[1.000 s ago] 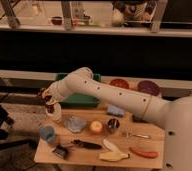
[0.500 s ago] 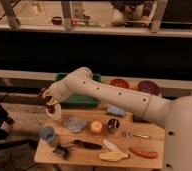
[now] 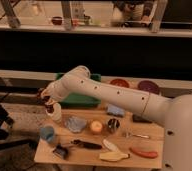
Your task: Place grapes in paper cup
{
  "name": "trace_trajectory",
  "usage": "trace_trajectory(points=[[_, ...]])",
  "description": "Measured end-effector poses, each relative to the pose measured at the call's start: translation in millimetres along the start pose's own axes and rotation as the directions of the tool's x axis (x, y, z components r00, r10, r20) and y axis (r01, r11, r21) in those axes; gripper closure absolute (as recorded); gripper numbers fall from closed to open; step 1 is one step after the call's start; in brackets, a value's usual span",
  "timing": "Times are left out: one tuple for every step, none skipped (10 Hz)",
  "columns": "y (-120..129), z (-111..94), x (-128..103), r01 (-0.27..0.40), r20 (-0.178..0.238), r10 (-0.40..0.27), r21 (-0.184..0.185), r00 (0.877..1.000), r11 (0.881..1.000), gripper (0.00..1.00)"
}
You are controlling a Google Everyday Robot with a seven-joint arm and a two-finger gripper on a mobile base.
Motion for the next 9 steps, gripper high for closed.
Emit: trace_trajectory(points=[[-0.3, 0.4, -0.8, 0.001, 0.001, -0.001, -0.002, 1.0, 1.0, 0.41], [-0.6, 0.9, -1.5, 0.001, 0.002, -0.001, -0.002, 1.0, 1.0, 0.33], [-0.5, 1.2, -1.5, 0.0, 0.003, 0.0, -0.002, 1.0, 1.0, 0.23], [-0.3, 1.2, -1.2, -0.002, 0.004, 0.002, -0.002, 1.0, 1.0, 0.2], [0.6, 1.8, -0.6, -0.008, 0.004, 0.008, -0.003, 1.0, 1.0, 0.2], [-0.2, 1.9, -1.0, -0.013, 0.002, 0.013, -0.001, 1.0, 1.0, 0.2], [-0.7, 1.8, -1.1, -0.018, -0.001, 0.018, 0.002, 1.0, 1.0, 0.2], [-0.6, 1.6, -0.9, -0.022, -0.004, 0.022, 0.004, 1.0, 1.0, 0.2], [-1.0, 1.0, -0.5, -0.029, -0.01, 0.029, 0.004, 1.0, 1.0, 0.2]])
